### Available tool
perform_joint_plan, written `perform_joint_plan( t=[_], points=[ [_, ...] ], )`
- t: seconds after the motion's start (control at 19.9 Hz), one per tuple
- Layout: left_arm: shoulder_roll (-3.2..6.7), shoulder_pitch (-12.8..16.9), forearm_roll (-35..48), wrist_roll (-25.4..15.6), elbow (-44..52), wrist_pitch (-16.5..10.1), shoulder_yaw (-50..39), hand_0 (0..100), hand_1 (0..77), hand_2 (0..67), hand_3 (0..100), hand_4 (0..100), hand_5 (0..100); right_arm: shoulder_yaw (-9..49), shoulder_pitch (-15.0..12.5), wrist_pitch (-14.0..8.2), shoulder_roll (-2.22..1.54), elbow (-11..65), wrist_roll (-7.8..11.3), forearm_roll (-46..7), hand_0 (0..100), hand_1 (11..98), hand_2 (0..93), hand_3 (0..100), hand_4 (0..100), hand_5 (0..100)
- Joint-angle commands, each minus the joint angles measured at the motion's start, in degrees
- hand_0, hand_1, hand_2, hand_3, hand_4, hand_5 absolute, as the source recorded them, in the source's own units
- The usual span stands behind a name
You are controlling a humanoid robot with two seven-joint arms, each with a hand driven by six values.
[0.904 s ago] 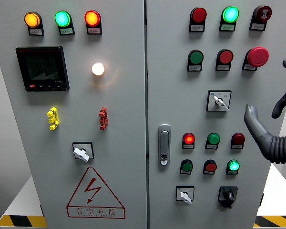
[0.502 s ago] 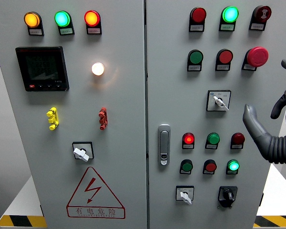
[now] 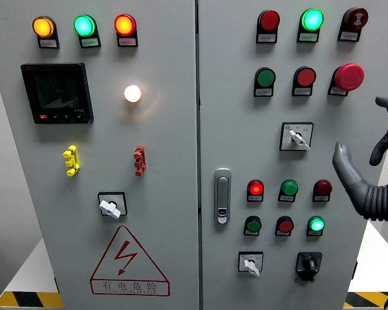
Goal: Rotate and turn off gray switch
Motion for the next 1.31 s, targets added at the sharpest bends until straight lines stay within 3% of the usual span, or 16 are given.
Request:
perform_joint_plan(
  t=[0.0,0.25,0.65,1.26],
  points=[
    [0.00,0.00,0.00,0.03,0.00,0.01,0.00,0,0.0,10.1,21,12,13,-0.18,0.16,-0.11,0.00,-0.53,-0.14,0.02,40,36.0,45.8,88,99,100],
    [0.00,0.00,0.00,0.03,0.00,0.01,0.00,0,0.0,10.1,21,12,13,-0.44,0.69,-0.11,0.00,-1.94,-2.60,2.65,38,36.2,52.2,89,99,100],
    [0.00,0.00,0.00,0.03,0.00,0.01,0.00,0,0.0,10.2,21,12,13,-1.49,2.27,-0.11,0.09,-5.19,-3.13,3.71,34,36.9,61.6,92,99,100],
    [-0.09,0.00,0.00,-0.06,0.00,0.01,0.00,0,0.0,10.1,21,12,13,-4.66,4.64,-0.02,0.00,-10.20,-2.78,3.62,30,38.8,56.1,93,100,100]
  ],
)
